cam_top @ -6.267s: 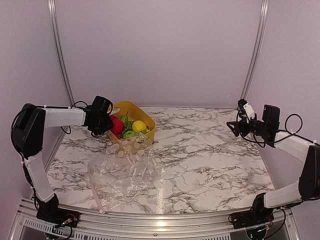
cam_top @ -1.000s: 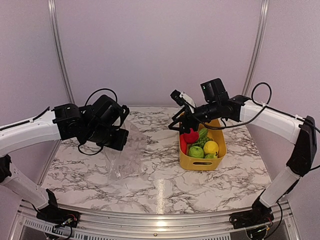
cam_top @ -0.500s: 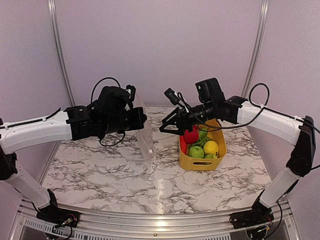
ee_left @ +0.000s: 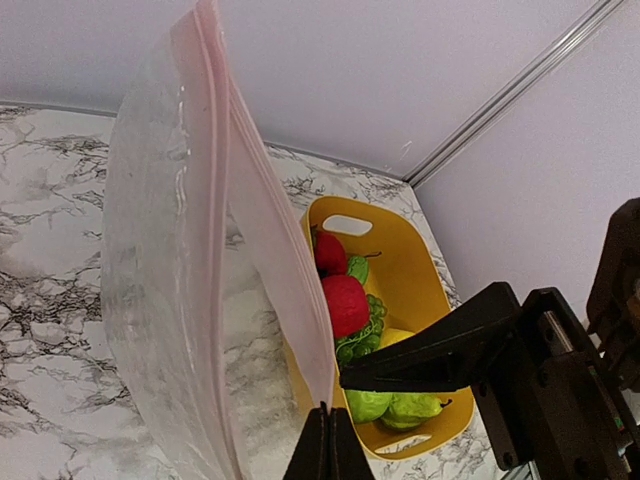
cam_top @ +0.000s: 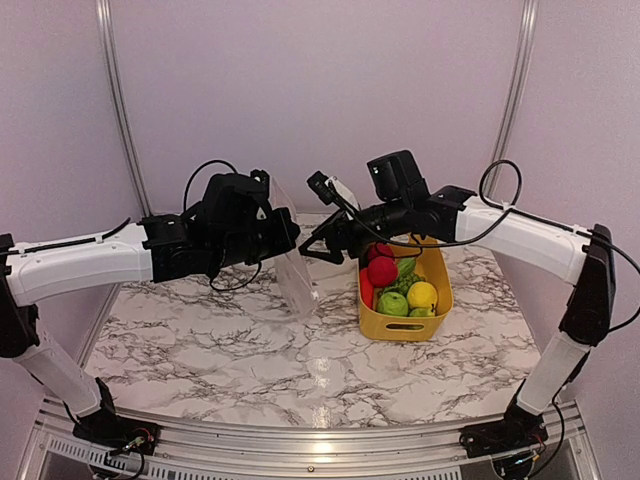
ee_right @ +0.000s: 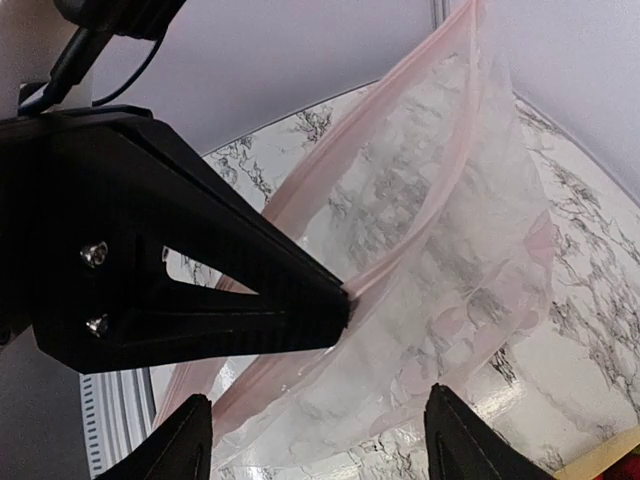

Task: Place the food in the zip-top bag and seal the zipper
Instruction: Pass from the left arm to the right

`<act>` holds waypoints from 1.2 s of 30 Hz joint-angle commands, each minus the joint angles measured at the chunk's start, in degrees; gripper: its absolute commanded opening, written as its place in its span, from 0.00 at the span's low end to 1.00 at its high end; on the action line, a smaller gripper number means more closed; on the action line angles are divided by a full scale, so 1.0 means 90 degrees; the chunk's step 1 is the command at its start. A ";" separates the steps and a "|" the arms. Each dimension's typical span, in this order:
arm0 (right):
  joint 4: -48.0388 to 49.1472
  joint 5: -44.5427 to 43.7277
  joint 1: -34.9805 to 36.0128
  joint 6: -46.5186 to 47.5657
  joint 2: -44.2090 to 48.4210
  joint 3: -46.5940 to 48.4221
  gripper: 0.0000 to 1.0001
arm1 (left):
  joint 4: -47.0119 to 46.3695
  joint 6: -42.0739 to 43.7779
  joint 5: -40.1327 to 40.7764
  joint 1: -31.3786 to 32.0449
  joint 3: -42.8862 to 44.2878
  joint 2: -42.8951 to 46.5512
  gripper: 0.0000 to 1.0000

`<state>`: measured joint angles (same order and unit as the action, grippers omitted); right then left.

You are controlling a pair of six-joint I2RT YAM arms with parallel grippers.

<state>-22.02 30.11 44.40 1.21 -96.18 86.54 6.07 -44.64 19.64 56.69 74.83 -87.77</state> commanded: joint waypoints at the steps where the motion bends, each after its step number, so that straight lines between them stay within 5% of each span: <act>1: -0.0210 -0.0347 0.0165 -0.0086 -0.0086 0.0295 0.70 | -0.0110 -0.0175 0.0149 0.0020 0.0043 -0.0042 0.00; 12: -0.0290 -0.0883 0.0428 -0.0094 -0.0222 0.0446 0.69 | -0.0139 -0.0375 0.0186 0.0027 0.0050 -0.0082 0.00; 25: -0.0245 -0.1641 0.0431 -0.0415 -0.0347 0.0590 0.40 | -0.0167 -0.0534 0.0304 0.0108 -0.0116 0.0158 0.00; 35: -0.0200 -0.1345 0.0435 -0.0335 -0.0452 0.0628 0.04 | -0.0315 -0.0576 0.0163 0.0127 -0.0206 0.0116 0.01; 36: -0.0194 -0.1348 0.0436 -0.0333 -0.0464 0.0637 0.01 | -0.0313 -0.0556 0.0150 0.0127 -0.0218 0.0128 0.08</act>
<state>-24.43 19.00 48.31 -1.74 -98.70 89.86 4.05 -49.28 22.55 57.06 74.08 -87.70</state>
